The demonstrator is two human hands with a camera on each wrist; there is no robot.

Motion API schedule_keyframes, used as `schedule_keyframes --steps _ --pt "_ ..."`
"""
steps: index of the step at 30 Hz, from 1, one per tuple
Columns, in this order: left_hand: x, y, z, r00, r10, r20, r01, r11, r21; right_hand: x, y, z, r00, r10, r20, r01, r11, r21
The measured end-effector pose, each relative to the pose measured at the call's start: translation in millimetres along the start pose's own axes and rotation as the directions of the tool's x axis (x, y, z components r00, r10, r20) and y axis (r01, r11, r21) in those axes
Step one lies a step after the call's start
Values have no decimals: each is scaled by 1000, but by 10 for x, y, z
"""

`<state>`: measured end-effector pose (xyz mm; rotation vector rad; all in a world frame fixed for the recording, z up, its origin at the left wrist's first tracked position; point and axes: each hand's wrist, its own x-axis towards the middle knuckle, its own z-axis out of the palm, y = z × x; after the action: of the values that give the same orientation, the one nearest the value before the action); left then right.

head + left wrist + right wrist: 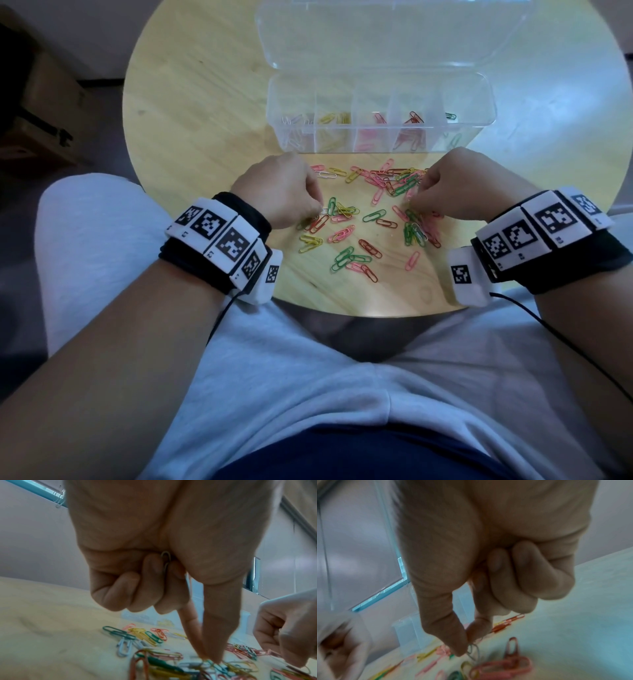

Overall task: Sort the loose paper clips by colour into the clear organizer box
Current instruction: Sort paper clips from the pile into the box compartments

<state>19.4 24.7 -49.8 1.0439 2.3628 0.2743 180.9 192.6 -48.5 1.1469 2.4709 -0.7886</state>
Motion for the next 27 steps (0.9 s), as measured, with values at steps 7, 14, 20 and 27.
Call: schedule_keyframes --steps 7,14,20,27 --pt "31 -19 5 999 12 -47 -10 999 40 -57 10 -185 999 19 -44 -7 968 252" --pt "-12 28 55 1000 9 -14 -6 987 164 -78 -15 -181 1000 21 4 -21 898 440" --pt "-55 88 74 999 -16 51 7 985 173 -105 -48 -155 1000 11 5 -12 898 439" --pt "-60 105 102 997 -18 70 3 978 208 -121 -87 -132 1000 6 29 -18 889 457"
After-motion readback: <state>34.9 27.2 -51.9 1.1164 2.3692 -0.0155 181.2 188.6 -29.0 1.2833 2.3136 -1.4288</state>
